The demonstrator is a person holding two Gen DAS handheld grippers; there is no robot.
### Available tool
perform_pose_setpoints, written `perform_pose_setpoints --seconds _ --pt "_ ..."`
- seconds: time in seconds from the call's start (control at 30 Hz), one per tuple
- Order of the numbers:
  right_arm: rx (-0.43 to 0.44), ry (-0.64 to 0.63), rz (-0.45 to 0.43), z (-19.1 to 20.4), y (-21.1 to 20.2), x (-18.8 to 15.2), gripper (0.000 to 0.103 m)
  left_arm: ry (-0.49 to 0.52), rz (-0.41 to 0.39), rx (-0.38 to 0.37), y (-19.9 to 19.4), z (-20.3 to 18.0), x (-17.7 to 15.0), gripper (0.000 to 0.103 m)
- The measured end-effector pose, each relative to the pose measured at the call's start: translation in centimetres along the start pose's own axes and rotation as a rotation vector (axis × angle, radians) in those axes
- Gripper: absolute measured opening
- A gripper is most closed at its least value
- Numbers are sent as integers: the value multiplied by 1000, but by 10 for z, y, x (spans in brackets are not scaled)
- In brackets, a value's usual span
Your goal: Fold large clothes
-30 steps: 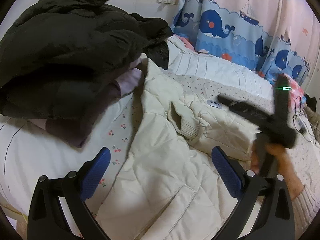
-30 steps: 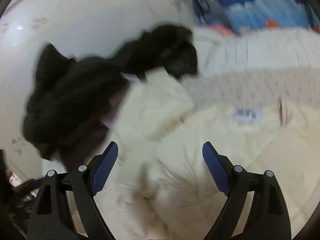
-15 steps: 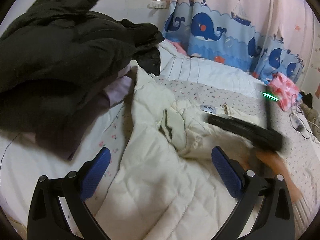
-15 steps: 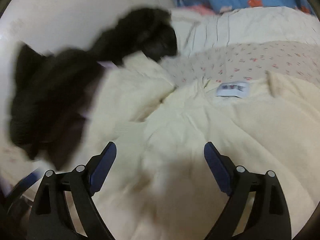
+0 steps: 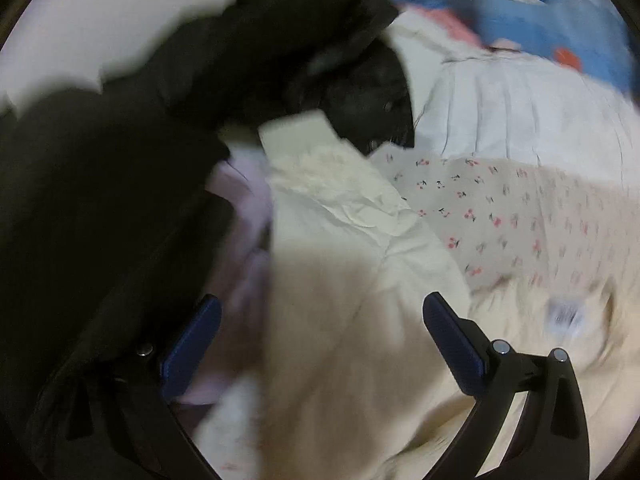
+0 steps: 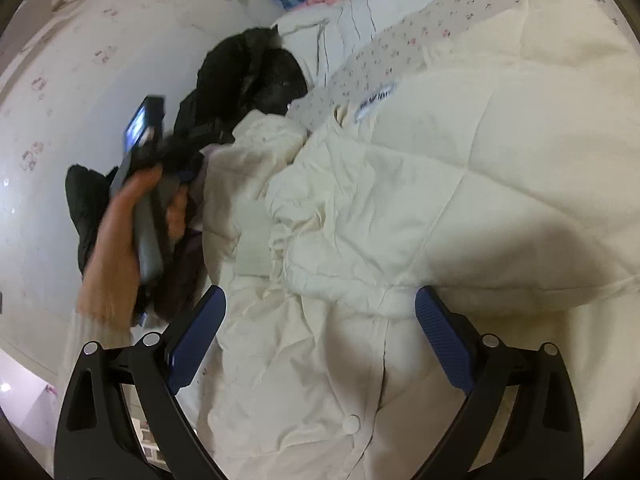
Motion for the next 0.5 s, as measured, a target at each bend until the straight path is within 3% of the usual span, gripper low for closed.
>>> perform_pose_setpoints --seconds 0.1,0.13,0.17,0.2,0.27,0.3,0.4,0.5 --pt "-1 -7 11 -1 5 -1 92 -104 83 -87 29 11 7 97" --pt "-2 -11 10 -1 6 -1 92 -143 104 -173 37 12 5 92" --pt "-3 -14 10 -1 6 0 92 -178 99 -261 41 13 3 83" --pt "0 -11 10 -1 6 0 92 -192 92 -307 41 13 -1 64" --pt "7 2 -3 -3 4 4 92 -171 36 -362 32 11 -6 44" --pt "8 4 -6 -3 6 5 92 -159 10 -371 26 10 -9 26" --pt "15 19 -13 -5 3 7 92 -126 -99 -459 3 17 -13 18" --pt "18 26 -15 -6 1 9 92 10 -218 -512 -34 10 -21 15"
Point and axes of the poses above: each gripper's, at about its wrist camera, not at the fingertips, and y roughly the way its jaws point, z to its left, x to its top, the point moved 1 cm from there along y, roughly the way its jaws point, and after that the axes turned 12 degrees about y, right-handed, at the moved point
